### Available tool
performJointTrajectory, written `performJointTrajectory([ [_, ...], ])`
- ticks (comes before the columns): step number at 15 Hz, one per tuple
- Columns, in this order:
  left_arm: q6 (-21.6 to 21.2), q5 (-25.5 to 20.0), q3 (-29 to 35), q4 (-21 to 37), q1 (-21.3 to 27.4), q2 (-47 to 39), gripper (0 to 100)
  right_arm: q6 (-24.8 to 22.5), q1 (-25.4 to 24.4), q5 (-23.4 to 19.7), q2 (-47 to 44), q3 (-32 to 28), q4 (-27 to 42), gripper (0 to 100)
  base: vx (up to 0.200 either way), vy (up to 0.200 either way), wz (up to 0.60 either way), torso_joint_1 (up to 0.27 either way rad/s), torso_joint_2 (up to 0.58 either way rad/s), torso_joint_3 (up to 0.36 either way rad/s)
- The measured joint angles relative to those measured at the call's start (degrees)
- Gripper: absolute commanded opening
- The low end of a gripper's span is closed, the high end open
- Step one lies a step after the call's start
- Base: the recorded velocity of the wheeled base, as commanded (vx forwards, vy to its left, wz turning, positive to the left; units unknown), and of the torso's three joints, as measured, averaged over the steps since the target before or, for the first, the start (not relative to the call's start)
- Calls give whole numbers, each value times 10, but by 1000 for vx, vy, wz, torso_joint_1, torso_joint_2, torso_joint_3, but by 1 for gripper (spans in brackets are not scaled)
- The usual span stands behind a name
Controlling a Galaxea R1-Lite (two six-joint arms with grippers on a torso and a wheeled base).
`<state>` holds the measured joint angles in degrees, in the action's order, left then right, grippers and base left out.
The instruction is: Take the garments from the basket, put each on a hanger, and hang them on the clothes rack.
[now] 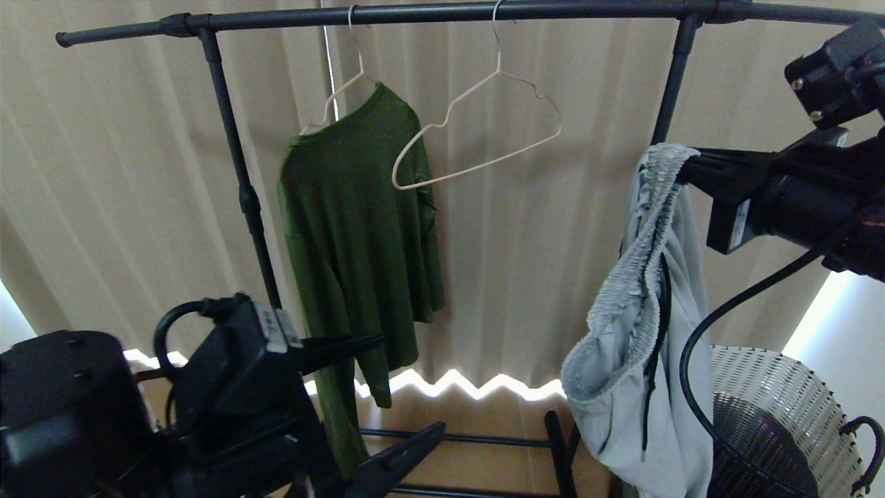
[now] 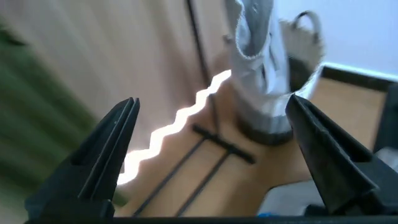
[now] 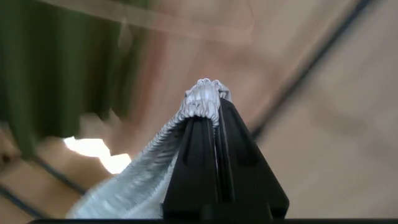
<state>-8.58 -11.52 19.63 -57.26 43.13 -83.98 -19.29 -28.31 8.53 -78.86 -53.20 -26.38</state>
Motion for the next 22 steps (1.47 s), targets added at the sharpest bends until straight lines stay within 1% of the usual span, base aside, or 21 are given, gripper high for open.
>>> performJointTrajectory([
  [2, 61, 18, 56, -6, 28, -52, 100, 20, -30, 0, 2, -13, -4, 0, 0, 0, 0, 0, 0, 0],
  [3, 88, 37, 84, -6, 39, -79, 100, 32, -47, -1, 4, -17, -4, 0, 0, 0, 0, 0, 0, 0],
  [5, 130, 91, 141, -7, 59, -138, 100, 41, -75, -1, 10, -20, -5, 0, 0, 0, 0, 0, 0, 0],
  [7, 145, 113, 182, -7, 71, -188, 100, 42, -94, -1, 15, -20, -6, 0, 0, 0, 0, 0, 0, 0],
  [9, 154, 117, 203, -7, 75, -225, 100, 42, -113, 0, 21, -16, -2, 0, 0, 0, 0, 0, 0, 0],
  [13, 179, 118, 210, -7, 74, -262, 100, 42, -122, -1, 29, -13, -4, 0, 0, 0, 0, 0, 0, 0],
  [17, 180, 118, 206, -7, 75, -271, 100, 42, -123, -1, 33, -8, -6, 0, 0, 0, 0, 0, 0, 0],
  [18, 180, 118, 196, -7, 75, -271, 0, 42, -123, -1, 34, -8, -6, 0, 0, 0, 0, 0, 0, 0],
  [21, 171, 118, 165, -8, 75, -260, 0, 43, -119, -1, 39, -4, -5, 0, 0, 0, 0, 0, 0, 0],
  [22, 151, 119, 151, -9, 75, -252, 0, 46, -113, -2, 40, -2, -5, 0, 0, 0, 0, 0, 0, 0],
])
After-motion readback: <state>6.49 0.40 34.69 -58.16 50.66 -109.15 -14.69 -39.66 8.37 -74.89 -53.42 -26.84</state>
